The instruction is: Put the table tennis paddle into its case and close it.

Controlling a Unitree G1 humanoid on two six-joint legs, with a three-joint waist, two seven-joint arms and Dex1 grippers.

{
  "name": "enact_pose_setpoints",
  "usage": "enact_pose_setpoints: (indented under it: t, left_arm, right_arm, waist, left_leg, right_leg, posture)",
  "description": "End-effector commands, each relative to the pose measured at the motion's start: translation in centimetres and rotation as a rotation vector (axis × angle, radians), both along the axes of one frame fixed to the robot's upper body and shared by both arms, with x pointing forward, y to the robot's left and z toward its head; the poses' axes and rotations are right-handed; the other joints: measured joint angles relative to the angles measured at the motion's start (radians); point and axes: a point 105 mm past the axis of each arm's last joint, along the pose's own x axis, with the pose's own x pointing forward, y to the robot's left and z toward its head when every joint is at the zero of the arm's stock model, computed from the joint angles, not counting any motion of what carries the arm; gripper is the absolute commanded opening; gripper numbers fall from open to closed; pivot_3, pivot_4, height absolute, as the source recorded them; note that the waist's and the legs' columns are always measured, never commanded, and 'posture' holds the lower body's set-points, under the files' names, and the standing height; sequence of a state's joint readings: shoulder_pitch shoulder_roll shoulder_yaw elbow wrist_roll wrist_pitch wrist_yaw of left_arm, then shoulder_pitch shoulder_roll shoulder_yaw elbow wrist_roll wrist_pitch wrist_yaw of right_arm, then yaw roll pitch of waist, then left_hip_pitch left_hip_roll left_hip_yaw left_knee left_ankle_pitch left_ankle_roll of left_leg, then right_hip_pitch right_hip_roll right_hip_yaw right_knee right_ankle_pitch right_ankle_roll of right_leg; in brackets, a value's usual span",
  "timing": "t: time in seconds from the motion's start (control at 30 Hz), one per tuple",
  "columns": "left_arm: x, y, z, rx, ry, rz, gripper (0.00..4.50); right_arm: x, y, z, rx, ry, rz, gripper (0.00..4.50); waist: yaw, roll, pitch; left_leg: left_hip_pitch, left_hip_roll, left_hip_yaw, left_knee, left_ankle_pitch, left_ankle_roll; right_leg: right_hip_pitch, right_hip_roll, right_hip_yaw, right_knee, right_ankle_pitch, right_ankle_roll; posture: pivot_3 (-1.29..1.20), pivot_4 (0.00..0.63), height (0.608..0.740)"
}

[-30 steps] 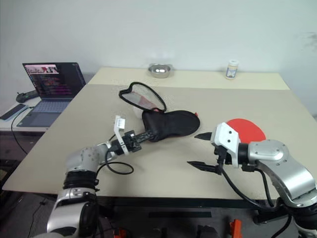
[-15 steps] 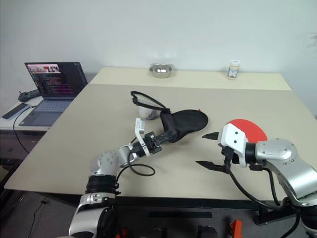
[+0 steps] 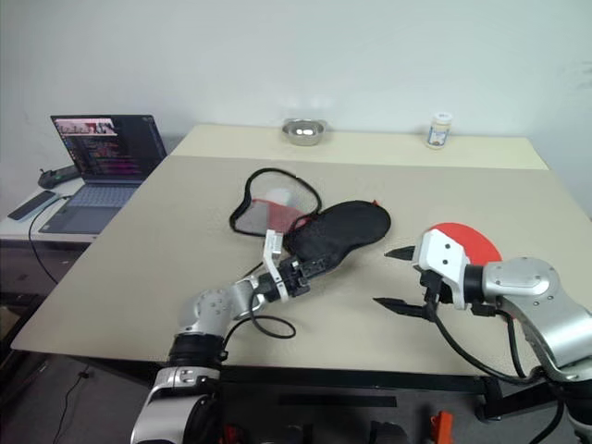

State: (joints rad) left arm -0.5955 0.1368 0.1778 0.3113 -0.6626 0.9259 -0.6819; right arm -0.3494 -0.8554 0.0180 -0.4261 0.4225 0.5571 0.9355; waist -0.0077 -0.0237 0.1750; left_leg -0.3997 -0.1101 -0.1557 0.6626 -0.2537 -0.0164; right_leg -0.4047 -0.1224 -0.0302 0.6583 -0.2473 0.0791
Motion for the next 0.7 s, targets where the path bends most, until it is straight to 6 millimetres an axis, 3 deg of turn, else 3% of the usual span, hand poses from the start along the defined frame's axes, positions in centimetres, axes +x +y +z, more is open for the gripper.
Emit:
enact_pose_setpoints:
  t: [0.03,0.1,0.13,0.27,0.37,0.57,0.7]
  left_arm:
    - [-1.2,0.6,0.9,0.055,-0.098,-0.045,3.68]
    - [-2.1,1.5,0.3,0.122,-0.126,-0.071,4.35]
    - [-2.5,2.0,0.0,0.154,-0.137,-0.083,4.48]
    - [-4.7,4.1,-1.6,0.322,-0.202,-0.173,4.48]
    - [-6.4,6.1,-2.1,0.458,-0.31,-0.257,4.48]
    - [-6.4,9.3,-1.0,0.573,-0.438,-0.244,4.48]
    - [-6.3,10.8,-0.1,0.604,-0.479,-0.239,4.48]
  right_arm:
    - [1.2,-0.2,1.4,0.103,-0.008,-0.113,4.5]
    - [1.9,-0.3,0.9,0.134,0.051,-0.192,4.5]
    - [2.2,-0.2,0.6,0.153,0.08,-0.229,4.5]
    - [2.8,-0.1,-0.7,0.198,0.227,-0.35,4.5]
    - [2.5,1.1,-1.6,0.252,0.358,-0.377,4.5]
    - [1.2,4.3,-1.9,0.316,0.477,-0.308,4.5]
    - [1.6,6.1,-2.8,0.343,0.524,-0.318,4.5]
  waist:
    - [0.0,0.0,0.0]
    - [0.001,0.0,0.0]
    - [0.002,0.0,0.0]
    - [0.004,0.001,0.0]
    - [0.0,0.002,-0.001]
    - [0.004,0.002,-0.001]
    - [0.003,0.003,-0.001]
  left_leg:
    - [0.0,0.0,0.0,0.0,0.0,0.0]
    - [0.0,0.0,0.001,0.0,0.0,0.0]
    - [0.0,0.0,0.001,0.0,0.0,0.0]
    - [0.0,0.0,0.002,-0.001,0.0,0.0]
    - [0.002,0.001,0.005,-0.003,-0.001,0.001]
    - [0.002,0.001,0.006,-0.003,-0.003,0.004]
    - [0.002,0.001,0.006,-0.003,-0.003,0.005]
  right_leg:
    - [0.0,0.0,0.001,0.0,0.0,0.0]
    - [-0.001,0.0,0.002,0.0,0.0,0.0]
    - [-0.001,0.0,0.005,0.0,0.0,0.0]
    - [-0.002,0.0,0.008,0.0,0.0,-0.001]
    - [-0.002,0.0,0.011,0.0,0.0,-0.001]
    - [-0.003,0.0,0.013,0.0,0.0,-0.001]
    - [-0.004,0.001,0.013,0.0,0.0,-0.001]
  posture:
    - [0.0,0.15,0.74]
    - [0.0,0.15,0.74]
    - [0.0,0.15,0.74]
    - [0.0,0.15,0.74]
    - [0.0,0.15,0.74]
    - [0.0,0.15,0.74]
    - [0.0,0.15,0.74]
